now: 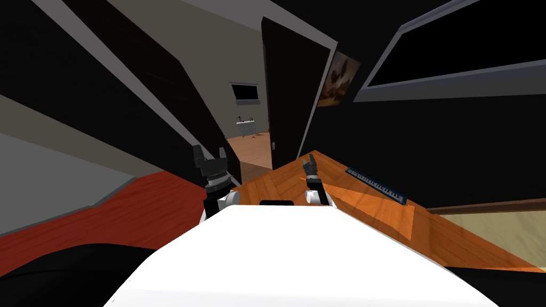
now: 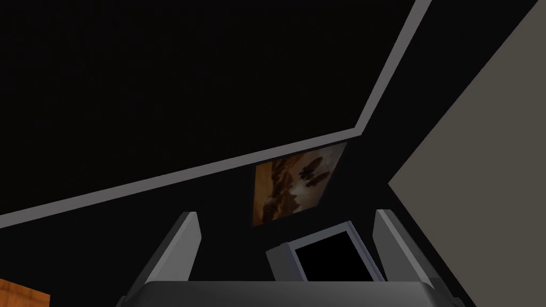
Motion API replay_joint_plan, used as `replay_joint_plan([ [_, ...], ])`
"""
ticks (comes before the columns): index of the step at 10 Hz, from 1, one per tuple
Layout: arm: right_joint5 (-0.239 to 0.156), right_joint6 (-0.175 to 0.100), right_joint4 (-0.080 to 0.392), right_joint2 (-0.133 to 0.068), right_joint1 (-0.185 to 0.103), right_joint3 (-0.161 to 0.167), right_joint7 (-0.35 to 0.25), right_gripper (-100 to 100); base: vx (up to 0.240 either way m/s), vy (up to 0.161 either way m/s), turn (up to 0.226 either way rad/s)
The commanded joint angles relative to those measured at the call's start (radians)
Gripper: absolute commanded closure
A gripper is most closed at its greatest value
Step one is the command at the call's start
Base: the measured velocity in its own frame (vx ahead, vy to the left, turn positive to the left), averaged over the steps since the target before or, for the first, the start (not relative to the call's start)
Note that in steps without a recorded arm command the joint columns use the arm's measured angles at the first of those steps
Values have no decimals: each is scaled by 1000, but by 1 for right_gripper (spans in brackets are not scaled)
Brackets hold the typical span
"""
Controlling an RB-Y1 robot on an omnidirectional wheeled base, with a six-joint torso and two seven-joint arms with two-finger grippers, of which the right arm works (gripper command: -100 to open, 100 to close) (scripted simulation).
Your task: Push the door open
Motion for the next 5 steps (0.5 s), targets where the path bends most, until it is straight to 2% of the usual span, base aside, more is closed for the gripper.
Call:
replay_joint_plan([
  [1, 5, -17, 48, -3, -17, 1, 1, -100, 93, -11, 76],
  [5, 19, -42, 151, -7, -56, 6, 5, -100, 100, -14, 72],
])
